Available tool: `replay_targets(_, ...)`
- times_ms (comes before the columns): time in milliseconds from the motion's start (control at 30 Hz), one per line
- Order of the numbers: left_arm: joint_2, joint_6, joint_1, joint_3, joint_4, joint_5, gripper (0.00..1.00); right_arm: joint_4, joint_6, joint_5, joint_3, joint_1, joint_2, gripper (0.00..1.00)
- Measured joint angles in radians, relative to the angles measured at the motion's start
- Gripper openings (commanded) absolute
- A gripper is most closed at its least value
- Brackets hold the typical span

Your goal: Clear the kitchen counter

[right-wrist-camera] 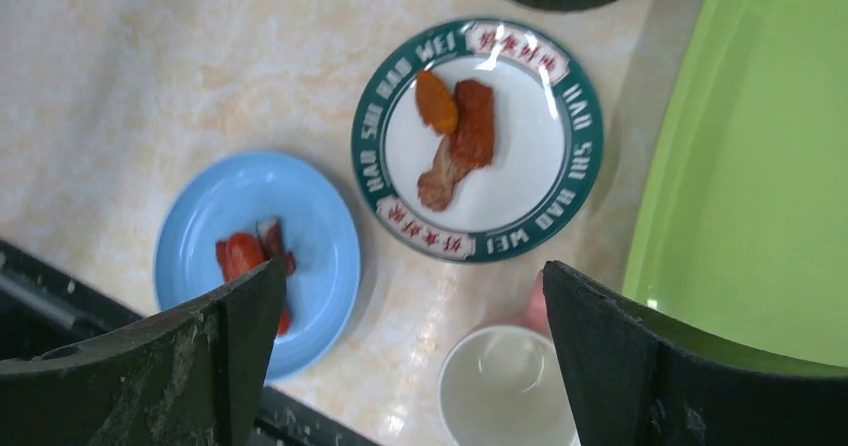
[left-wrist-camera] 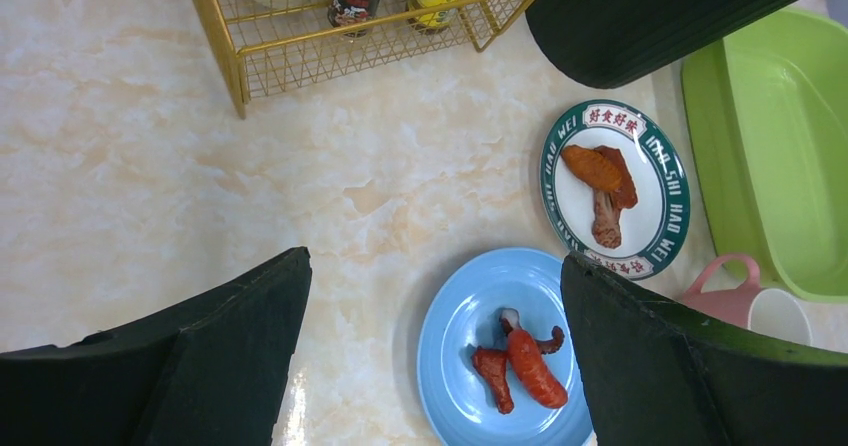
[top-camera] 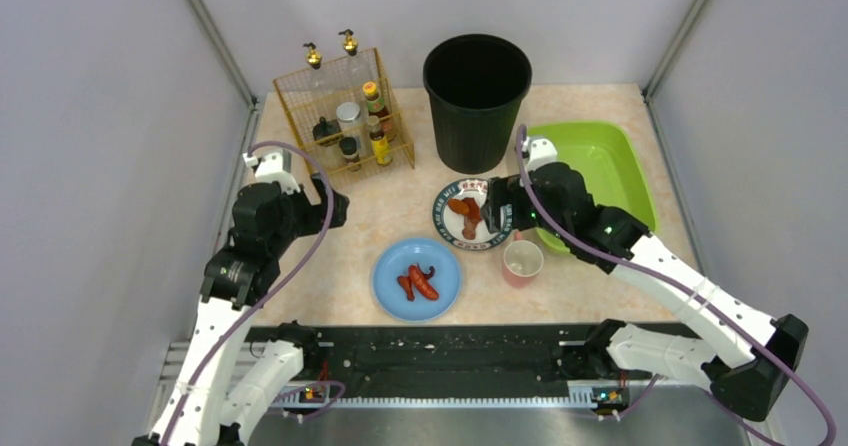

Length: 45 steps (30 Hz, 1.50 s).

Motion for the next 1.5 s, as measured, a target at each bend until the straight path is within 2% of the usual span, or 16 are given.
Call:
replay_targets(167,-0.053,0.014,0.000,-0.034,0.006,0.016,0.99,-0.039,0.005,-0.179,-0.041,0.009,0.000,0.92)
replay_targets(300,-0.074,0.022,0.000,-0.054,0.016,0.021,0.99,-0.042,0.021,-0.267,-0.053,0.075,0.024,0.90)
replay_targets(600,-0.119,0.045,0.000,-0.086,0.015,-0.010,0.99,0.001,0.117,-0.333,-0.105,0.136,0.080,0.69)
replay_targets(867,-0.137,0.048,0.000,-0.088,0.018,-0.026,0.99,0.053,0.220,-0.287,-0.205,0.166,0.080,0.55)
replay_targets(1033,-0.130,0.048,0.000,-0.090,0.018,-0.025,0.99,0.092,0.265,-0.234,-0.238,0.183,0.110,0.55)
replay_targets(1300,-0.147,0.048,0.001,-0.095,0.019,-0.029,0.99,0.133,0.282,-0.150,-0.237,0.245,0.285,0.56)
replay_targets(1500,-0.170,0.048,0.001,-0.101,0.019,-0.036,0.99,0.164,0.299,-0.101,-0.237,0.248,0.349,0.54)
